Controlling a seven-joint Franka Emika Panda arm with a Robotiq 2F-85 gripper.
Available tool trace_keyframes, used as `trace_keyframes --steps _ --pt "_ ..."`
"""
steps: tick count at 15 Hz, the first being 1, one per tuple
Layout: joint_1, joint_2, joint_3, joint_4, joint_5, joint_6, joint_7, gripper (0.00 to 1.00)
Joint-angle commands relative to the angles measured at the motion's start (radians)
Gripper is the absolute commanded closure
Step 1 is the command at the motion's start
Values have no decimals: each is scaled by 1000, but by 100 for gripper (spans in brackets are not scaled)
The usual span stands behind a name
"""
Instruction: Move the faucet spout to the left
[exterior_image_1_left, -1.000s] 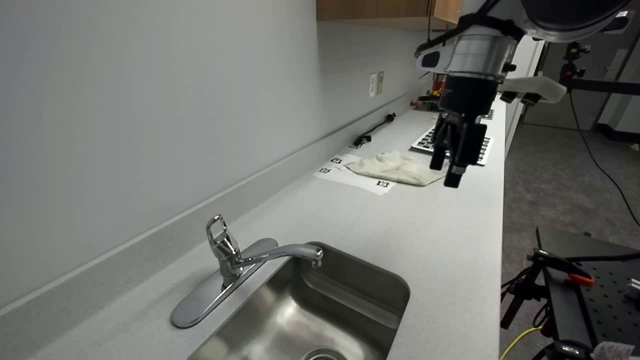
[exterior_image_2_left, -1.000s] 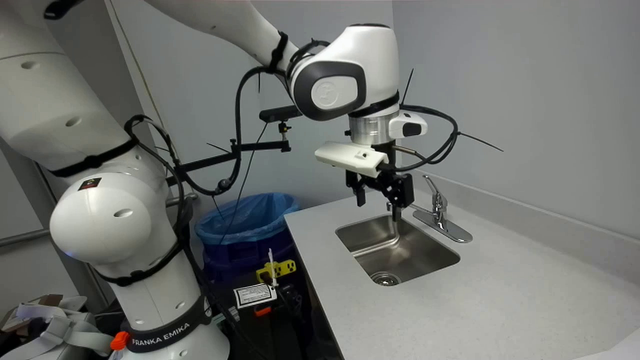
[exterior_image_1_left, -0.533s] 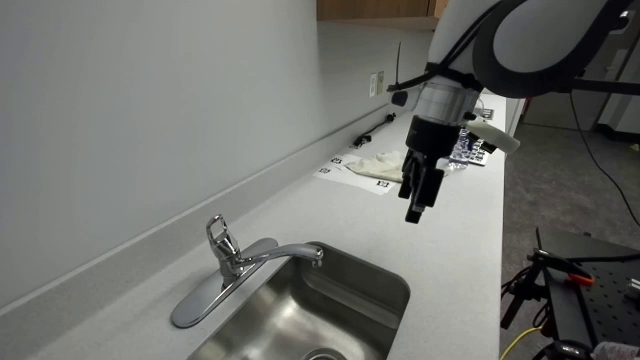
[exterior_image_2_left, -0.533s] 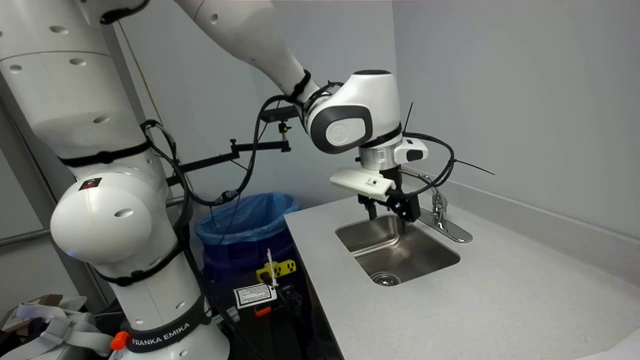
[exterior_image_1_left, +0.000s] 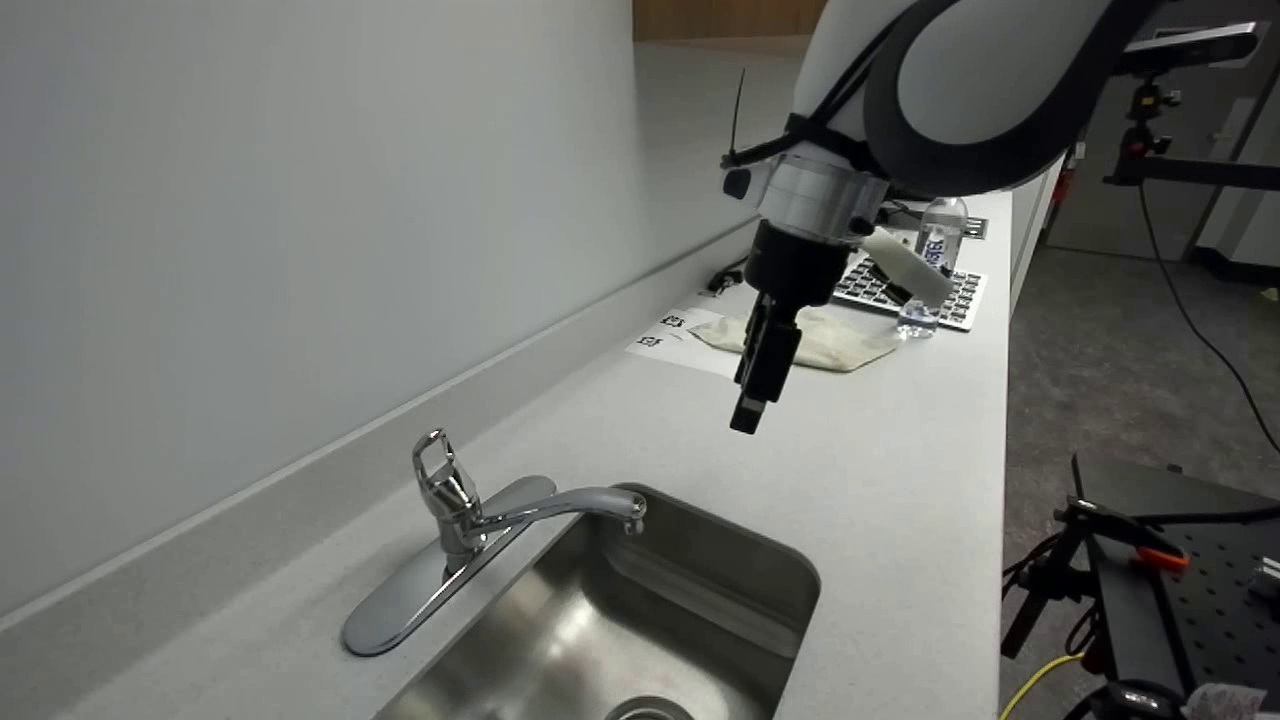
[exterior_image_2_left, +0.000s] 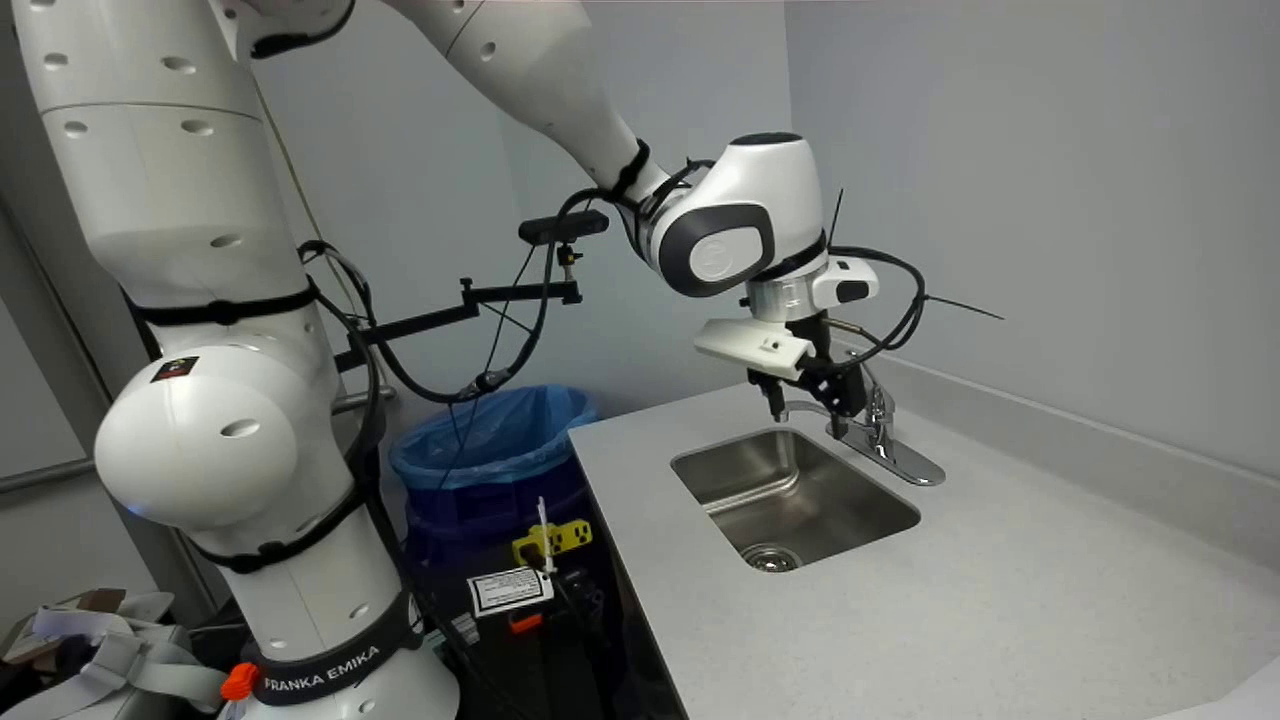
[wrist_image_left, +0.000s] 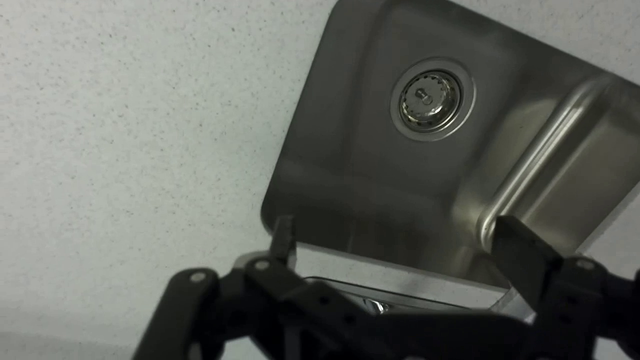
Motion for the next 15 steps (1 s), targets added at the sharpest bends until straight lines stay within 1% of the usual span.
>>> trace_keyframes --steps 1,3,4,5,14,15 --pt "-28 51 31 98 -70 -81 101 0" --pt "-26 66 45 121 -68 -99 120 0" --pt "-25 72 49 125 -74 -86 140 0" --pt "-34 43 54 85 -64 -68 110 0" --pt "-38 48 62 86 -64 -67 114 0" --pt "-39 63 61 96 -67 -53 111 0"
